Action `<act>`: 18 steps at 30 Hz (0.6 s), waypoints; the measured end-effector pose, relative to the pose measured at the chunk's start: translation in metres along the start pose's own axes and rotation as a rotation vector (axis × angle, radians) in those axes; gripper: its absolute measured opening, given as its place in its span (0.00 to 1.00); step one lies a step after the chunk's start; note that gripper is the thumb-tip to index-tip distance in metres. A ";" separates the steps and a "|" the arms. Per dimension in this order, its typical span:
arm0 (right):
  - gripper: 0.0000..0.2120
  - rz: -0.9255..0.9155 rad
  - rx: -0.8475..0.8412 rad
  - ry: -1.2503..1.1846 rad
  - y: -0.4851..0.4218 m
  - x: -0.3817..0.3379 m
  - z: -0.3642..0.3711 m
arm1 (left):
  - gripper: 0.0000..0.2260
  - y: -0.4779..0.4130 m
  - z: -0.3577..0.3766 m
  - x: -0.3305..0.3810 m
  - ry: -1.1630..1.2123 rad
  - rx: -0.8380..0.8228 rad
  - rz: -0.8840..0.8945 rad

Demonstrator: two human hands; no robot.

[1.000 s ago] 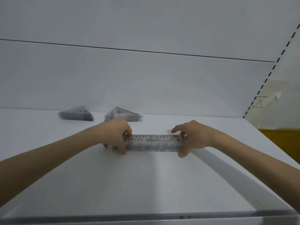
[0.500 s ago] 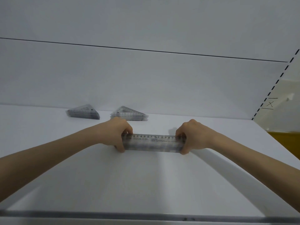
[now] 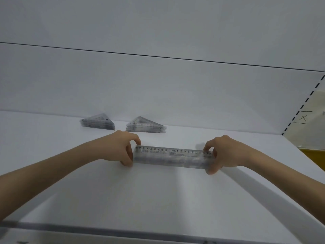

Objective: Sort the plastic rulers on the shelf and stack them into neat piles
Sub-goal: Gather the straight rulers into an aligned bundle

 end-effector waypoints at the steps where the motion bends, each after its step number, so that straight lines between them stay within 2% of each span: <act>1: 0.26 0.010 0.009 -0.009 0.000 -0.002 0.000 | 0.23 -0.001 0.001 0.002 -0.001 0.008 0.003; 7: 0.21 0.074 0.015 -0.016 -0.001 -0.007 0.001 | 0.23 -0.003 0.003 0.007 -0.055 0.037 0.022; 18: 0.22 0.085 0.008 0.002 0.002 -0.016 -0.002 | 0.25 -0.005 0.004 0.012 -0.140 0.047 0.022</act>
Point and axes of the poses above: each hand's wrist, its own y-axis away from the middle knuckle, its own z-axis out of the palm, x = y × z, the point moved 3 cm from there along -y, towards the middle knuckle, and after that the axes turned 8 degrees about z, right-handed, at the moved point
